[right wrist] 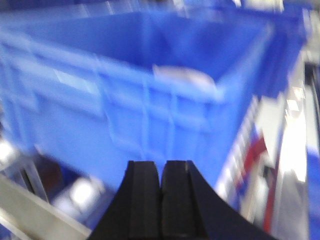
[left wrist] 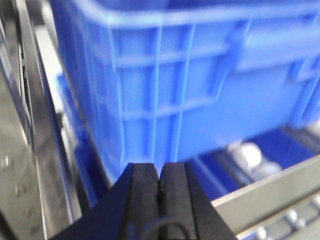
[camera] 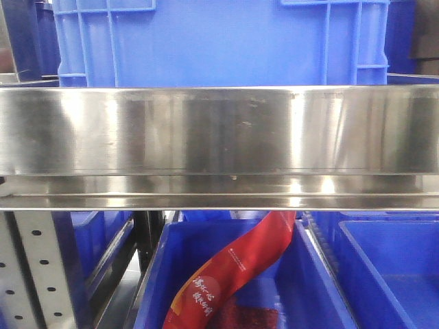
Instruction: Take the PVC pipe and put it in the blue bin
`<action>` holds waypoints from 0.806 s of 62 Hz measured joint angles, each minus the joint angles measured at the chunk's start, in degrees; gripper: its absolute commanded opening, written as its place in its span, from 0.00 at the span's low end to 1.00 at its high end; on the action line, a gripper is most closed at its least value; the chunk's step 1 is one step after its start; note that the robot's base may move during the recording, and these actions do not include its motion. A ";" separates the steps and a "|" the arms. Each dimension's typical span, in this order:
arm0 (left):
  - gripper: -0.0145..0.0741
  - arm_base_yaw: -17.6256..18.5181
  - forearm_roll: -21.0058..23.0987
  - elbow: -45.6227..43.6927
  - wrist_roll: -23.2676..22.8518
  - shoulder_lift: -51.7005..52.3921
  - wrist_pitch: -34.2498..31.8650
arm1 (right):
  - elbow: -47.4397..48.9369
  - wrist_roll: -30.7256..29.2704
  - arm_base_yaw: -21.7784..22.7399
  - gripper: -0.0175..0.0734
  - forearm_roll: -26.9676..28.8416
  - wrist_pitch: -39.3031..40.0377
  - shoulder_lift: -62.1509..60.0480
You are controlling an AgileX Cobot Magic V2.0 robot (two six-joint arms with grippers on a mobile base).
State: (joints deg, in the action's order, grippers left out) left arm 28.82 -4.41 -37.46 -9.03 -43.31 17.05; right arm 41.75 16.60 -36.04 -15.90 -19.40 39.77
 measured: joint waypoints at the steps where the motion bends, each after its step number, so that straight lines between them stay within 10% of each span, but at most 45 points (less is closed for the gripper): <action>1: 0.04 0.00 0.00 0.00 0.00 0.00 -0.26 | 0.00 0.00 0.00 0.01 0.00 1.26 0.00; 50: 0.04 0.00 0.00 0.00 0.00 0.00 -3.69 | 0.00 0.00 0.00 0.01 -0.04 11.86 0.00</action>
State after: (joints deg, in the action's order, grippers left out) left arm 28.82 -4.41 -37.46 -9.03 -43.31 13.36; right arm 41.75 16.60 -36.04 -15.94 -7.53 39.77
